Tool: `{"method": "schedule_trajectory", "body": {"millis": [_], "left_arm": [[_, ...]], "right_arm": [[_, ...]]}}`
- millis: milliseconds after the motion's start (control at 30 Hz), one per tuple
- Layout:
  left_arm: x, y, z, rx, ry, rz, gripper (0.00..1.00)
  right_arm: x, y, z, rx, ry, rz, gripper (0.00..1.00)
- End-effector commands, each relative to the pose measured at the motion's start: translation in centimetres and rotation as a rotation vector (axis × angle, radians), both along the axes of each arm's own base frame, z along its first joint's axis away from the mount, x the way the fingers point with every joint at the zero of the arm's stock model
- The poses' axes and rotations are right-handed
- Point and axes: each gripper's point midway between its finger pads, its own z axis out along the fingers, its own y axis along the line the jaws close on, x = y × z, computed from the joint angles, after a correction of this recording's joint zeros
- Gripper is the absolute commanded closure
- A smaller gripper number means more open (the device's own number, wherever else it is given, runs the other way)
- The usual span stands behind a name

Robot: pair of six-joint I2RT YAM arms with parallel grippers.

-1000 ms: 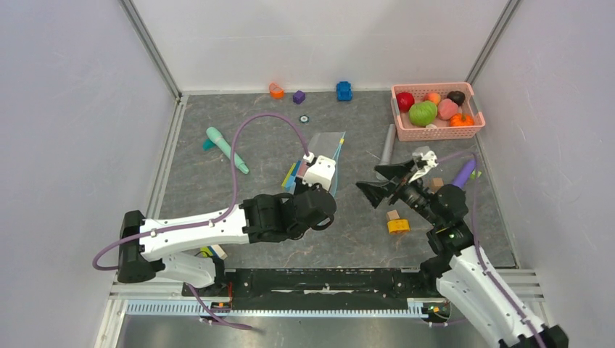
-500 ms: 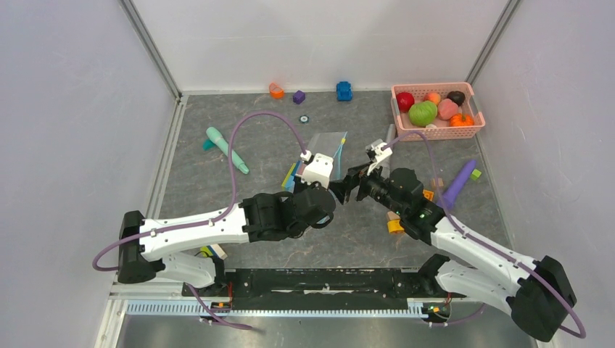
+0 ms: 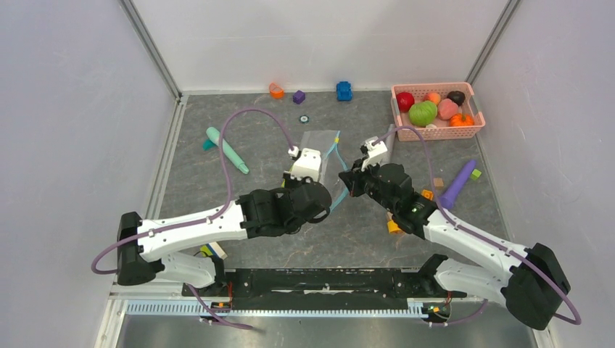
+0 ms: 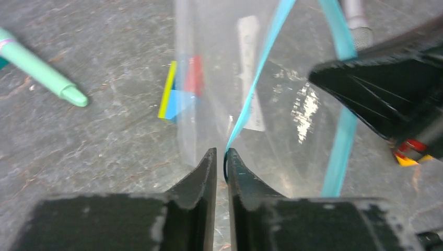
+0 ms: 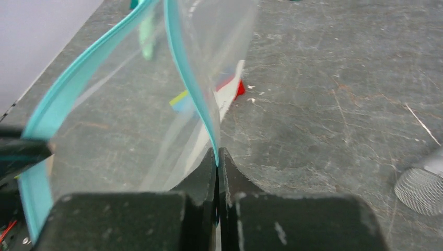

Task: Place the food in the zip-top bag and seal the zipper
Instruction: Open the zipper of the food storage bag at the center of the board.

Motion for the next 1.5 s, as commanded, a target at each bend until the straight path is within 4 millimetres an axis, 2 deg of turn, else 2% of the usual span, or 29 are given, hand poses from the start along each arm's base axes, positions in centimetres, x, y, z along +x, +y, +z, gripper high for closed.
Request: {"method": "schedule_trajectory", "body": {"millis": [0,67,133,267,367,633,867,967,1067,1133,1200,1267,1333,1467], "left_arm": [[1.6,3.3,0.2,-0.060,0.015,0.141,0.73],[1.7,2.7,-0.1,-0.083,0.034,0.115,0.54],[1.8,1.4,-0.2,-0.115,0.044,0.067,0.44],[1.9,-0.5,-0.7,-0.157,0.089,-0.001,0.15],[2.3,-1.0,-1.0,-0.164,0.090,-0.015,0.09],[3.4,-0.2,-2.8,-0.137,0.120,0.010,0.07],[4.5,1.1,-4.1,-0.121,0.132,0.095,0.14],[4.9,1.3,-4.7,-0.108,0.134,0.116,0.16],[5.0,1.2,-5.3,-0.106,0.142,0.121,0.21],[4.9,1.1,-5.4,-0.105,0.150,0.113,0.32],[4.6,1.6,-5.3,-0.099,0.152,0.119,0.51],[4.3,2.7,-4.6,-0.091,0.144,0.134,0.75],[3.9,3.9,-3.7,-0.075,0.137,0.139,0.89],[2.1,5.8,-1.9,-0.023,0.151,0.058,0.98]], "right_arm": [[-1.0,2.5,3.0,0.057,-0.022,0.136,1.00],[-1.8,3.6,3.0,0.098,0.007,0.188,1.00],[-2.3,4.6,3.2,0.125,0.018,0.224,1.00],[-2.3,5.8,3.7,0.136,0.023,0.226,1.00],[-2.4,6.6,4.2,0.146,0.020,0.252,1.00],[-3.0,7.3,5.2,0.184,0.012,0.295,1.00],[-3.7,7.5,6.1,0.202,-0.001,0.333,1.00],[-4.2,7.7,6.3,0.209,-0.010,0.365,1.00],[-4.6,7.9,6.6,0.220,-0.015,0.389,1.00],[-4.5,7.7,6.6,0.216,-0.015,0.376,1.00],[-3.8,7.1,6.2,0.191,-0.012,0.331,1.00],[-2.5,5.8,5.3,0.136,-0.001,0.229,1.00],[-1.0,4.0,4.5,0.077,0.011,0.109,1.00],[1.5,0.8,3.1,-0.026,0.039,-0.101,1.00]]}}
